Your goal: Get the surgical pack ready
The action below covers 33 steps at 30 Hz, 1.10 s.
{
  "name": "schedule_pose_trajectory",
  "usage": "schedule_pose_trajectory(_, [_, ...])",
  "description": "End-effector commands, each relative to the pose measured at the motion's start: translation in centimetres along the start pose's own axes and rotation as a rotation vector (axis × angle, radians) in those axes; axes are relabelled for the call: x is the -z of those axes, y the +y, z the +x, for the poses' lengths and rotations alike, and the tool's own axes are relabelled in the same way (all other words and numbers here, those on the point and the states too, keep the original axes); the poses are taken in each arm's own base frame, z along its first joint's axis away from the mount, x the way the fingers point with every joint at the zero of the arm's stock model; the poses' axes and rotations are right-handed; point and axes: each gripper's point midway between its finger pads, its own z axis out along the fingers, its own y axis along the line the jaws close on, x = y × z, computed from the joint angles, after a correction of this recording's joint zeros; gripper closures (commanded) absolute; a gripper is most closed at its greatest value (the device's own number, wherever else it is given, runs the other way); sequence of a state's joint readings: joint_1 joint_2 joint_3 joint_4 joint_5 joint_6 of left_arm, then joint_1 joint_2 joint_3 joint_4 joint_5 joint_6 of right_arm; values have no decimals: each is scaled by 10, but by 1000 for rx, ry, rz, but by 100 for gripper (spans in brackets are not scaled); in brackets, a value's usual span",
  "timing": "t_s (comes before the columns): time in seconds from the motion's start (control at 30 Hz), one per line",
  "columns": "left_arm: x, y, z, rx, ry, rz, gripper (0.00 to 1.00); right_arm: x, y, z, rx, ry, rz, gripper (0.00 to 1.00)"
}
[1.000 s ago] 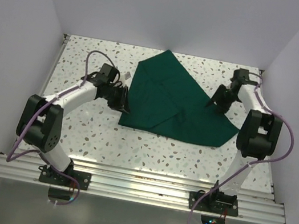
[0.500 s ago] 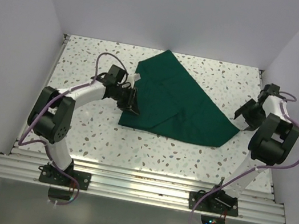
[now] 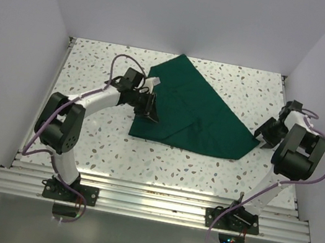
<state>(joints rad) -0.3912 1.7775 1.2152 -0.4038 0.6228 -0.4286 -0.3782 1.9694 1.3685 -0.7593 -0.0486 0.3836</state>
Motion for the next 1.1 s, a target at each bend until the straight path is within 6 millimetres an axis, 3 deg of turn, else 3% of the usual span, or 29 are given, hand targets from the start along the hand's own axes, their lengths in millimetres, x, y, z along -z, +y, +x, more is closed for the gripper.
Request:
schedule_pose_trajectory(0.0, [-3, -22, -17, -33, -33, 58, 74, -5, 23, 11, 9, 13, -124, 49])
schedule_pose_trajectory(0.1, [-4, -21, -18, -24, -32, 51, 74, 1, 28, 9, 9, 3, -155, 62])
schedule_pose_trajectory(0.27, [-5, -20, -26, -9, -33, 27, 74, 16, 45, 6, 6, -11, -225, 97])
schedule_pose_trajectory(0.37, [-3, -14, -31, 24, -43, 18, 75, 39, 62, 7, 29, -33, -255, 100])
schedule_pose_trajectory(0.43, [1, -4, -34, 56, -54, -4, 75, 59, 84, 8, 65, -55, -281, 100])
schedule_pose_trajectory(0.47, [4, 2, -35, 74, -59, -19, 76, 76, 98, 1, 80, -87, -310, 100])
schedule_pose_trajectory(0.53, [16, 20, -41, 133, -89, -54, 77, 101, 125, 10, 146, -113, -326, 100])
schedule_pose_trajectory(0.57, [19, 30, -39, 159, -98, -83, 77, 122, 144, 5, 176, -157, -363, 100])
schedule_pose_trajectory(0.6, [28, 42, -43, 188, -120, -104, 77, 136, 166, 18, 229, -166, -394, 100])
schedule_pose_trajectory(0.67, [39, 59, -46, 217, -153, -160, 77, 165, 197, 24, 273, -203, -453, 100])
schedule_pose_trajectory(0.7, [47, 72, -46, 247, -162, -196, 77, 175, 222, 46, 338, -195, -489, 100])
schedule_pose_trajectory(0.77, [61, 93, -49, 277, -196, -268, 77, 197, 253, 62, 381, -202, -550, 100])
schedule_pose_trajectory(0.8, [65, 99, -49, 287, -207, -278, 77, 203, 272, 84, 432, -183, -584, 100])
schedule_pose_trajectory(0.83, [67, 106, -49, 295, -215, -293, 76, 202, 285, 94, 443, -161, -599, 100])
schedule_pose_trajectory(0.87, [69, 116, -45, 317, -208, -315, 76, 213, 298, 100, 464, -172, -630, 100])
schedule_pose_trajectory(0.9, [69, 123, -41, 328, -196, -333, 76, 216, 312, 119, 502, -156, -649, 100])
schedule_pose_trajectory(0.93, [64, 134, -37, 334, -175, -360, 76, 209, 321, 127, 516, -137, -646, 100])
schedule_pose_trajectory(0.97, [62, 138, -34, 335, -164, -368, 76, 216, 332, 133, 535, -147, -671, 100])
schedule_pose_trajectory(1.0, [54, 146, -29, 347, -138, -376, 78, 217, 343, 151, 571, -131, -684, 100])
schedule_pose_trajectory(1.07, [47, 151, -27, 350, -126, -368, 80, 215, 361, 167, 607, -116, -705, 100])
